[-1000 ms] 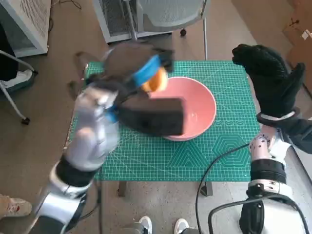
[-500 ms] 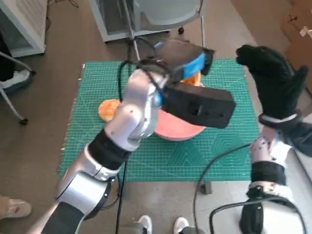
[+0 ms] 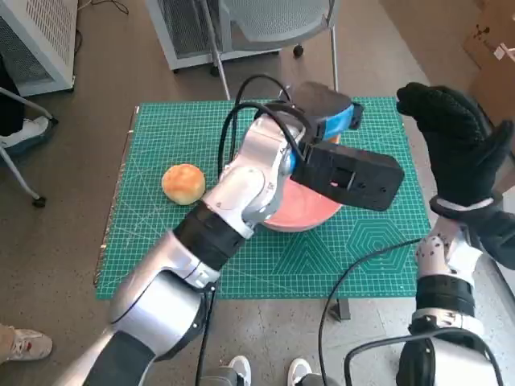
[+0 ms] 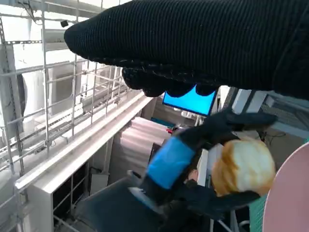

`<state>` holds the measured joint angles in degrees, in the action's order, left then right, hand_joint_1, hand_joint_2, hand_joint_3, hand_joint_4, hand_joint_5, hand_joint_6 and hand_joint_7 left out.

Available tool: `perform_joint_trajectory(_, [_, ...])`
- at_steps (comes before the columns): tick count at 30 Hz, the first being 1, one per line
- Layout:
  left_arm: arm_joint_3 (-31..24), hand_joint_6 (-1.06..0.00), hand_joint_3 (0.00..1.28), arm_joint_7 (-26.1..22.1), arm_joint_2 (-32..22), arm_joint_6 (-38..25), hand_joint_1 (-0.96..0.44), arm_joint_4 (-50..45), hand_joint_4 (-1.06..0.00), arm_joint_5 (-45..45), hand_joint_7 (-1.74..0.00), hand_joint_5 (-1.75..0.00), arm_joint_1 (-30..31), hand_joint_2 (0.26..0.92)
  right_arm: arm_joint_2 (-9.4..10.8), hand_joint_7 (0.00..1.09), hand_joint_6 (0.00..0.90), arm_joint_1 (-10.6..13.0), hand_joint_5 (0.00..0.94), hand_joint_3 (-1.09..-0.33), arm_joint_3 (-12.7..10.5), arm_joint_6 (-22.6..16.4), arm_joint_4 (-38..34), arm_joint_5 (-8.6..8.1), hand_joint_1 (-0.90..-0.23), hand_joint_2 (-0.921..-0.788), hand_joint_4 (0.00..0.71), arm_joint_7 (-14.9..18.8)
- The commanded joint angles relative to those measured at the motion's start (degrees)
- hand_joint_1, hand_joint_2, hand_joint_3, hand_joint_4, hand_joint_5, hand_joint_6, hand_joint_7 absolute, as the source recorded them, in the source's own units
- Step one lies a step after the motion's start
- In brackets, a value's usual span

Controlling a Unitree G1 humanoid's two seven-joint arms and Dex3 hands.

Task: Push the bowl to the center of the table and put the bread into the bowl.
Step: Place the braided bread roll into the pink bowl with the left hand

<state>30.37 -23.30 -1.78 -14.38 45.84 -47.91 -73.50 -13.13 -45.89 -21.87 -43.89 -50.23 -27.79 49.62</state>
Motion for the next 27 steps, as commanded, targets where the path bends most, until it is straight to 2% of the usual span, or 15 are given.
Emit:
perform_joint_trajectory(1, [-0.89,-0.55,0.65,2.23,0.09,1.14,0.39,2.13,-0.58,2.33,-0.37,-1.46,-1.58,0.659,0.19,0.00,0.379,1.77,0.001,-0.528,0.37,0.44,0.32,0.43,-0.603,-0.921,0.289,-0.79])
perform_joint_trajectory(5, [-1.97,-0.55,0.72,0.80,-0.18,1.95,0.39,3.85,-0.56,5.29,-0.36,-1.50,-1.38,0.632,0.23,0.00,0.380,1.92,0.001,-0.527,0.51,0.47,0.53,0.49,-0.604,-0.921,0.289,-1.15])
perform_joint_trajectory(7, [-2.10,-0.48,0.73,-0.31,-0.19,2.01,0.39,5.34,-0.56,6.28,-0.32,-1.50,-1.86,0.627,0.28,0.00,0.379,1.98,0.001,-0.527,0.60,0.52,0.64,0.51,-0.604,-0.921,0.289,-1.32])
perform_joint_trajectory(9, [-1.39,-0.37,0.51,-1.36,-0.53,2.09,0.37,6.15,-0.50,6.31,-0.26,-1.49,-2.34,0.770,0.31,0.00,0.379,2.00,0.001,-0.527,0.70,0.56,0.67,0.50,-0.604,-0.921,0.289,-1.46])
perform_joint_trajectory(10, [-0.98,-0.32,0.37,-1.77,-0.74,2.12,0.11,6.20,-0.35,6.21,-0.23,-1.14,-2.47,0.796,0.32,0.00,0.379,2.03,0.001,-0.526,0.76,0.59,0.71,0.49,-0.604,-0.921,0.289,-1.51])
perform_joint_trajectory(11, [-0.44,-0.30,0.30,-2.24,-0.99,2.16,0.02,6.13,-0.32,5.89,-0.21,-0.97,-2.59,0.812,0.32,0.00,0.379,1.98,0.001,-0.526,0.80,0.61,0.61,0.47,-0.604,-0.921,0.289,-1.55])
perform_joint_trajectory(12, [-0.08,-0.26,0.21,-2.58,-1.16,2.17,-0.14,6.05,-0.21,5.69,-0.18,-0.64,-2.67,0.839,0.32,0.00,0.379,1.98,0.000,-0.526,0.85,0.63,0.59,0.45,-0.604,-0.921,0.289,-1.59])
perform_joint_trajectory(13, [0.08,-0.23,0.14,-2.90,-1.40,1.86,-0.26,5.56,-0.13,5.56,-0.16,-0.42,-2.54,0.858,0.35,0.00,0.379,1.93,0.000,-0.526,0.90,0.62,0.51,0.46,-0.604,-0.921,0.289,-1.65])
perform_joint_trajectory(16, [-0.23,-0.18,0.06,-3.31,-2.21,1.21,-0.42,3.31,-0.04,5.91,-0.11,-0.14,-1.51,0.881,0.45,0.00,0.379,1.89,0.000,-0.525,1.05,0.60,0.44,0.51,-0.604,-0.921,0.289,-1.78])
perform_joint_trajectory(21, [-0.05,-0.16,0.02,-2.63,-3.75,1.47,-0.51,-0.60,-0.01,5.73,-0.09,-0.02,0.90,0.894,0.53,0.00,0.379,1.83,0.000,-0.525,1.26,0.83,0.35,0.37,-0.605,-0.921,0.289,-1.78])
perform_joint_trajectory(27, [0.05,-0.14,0.01,-4.29,-6.04,1.35,-0.56,-6.07,0.00,5.87,-0.07,0.00,3.06,0.903,0.63,0.00,0.379,1.75,0.000,-0.524,1.52,1.02,0.17,0.29,-0.605,-0.921,0.289,-1.74])
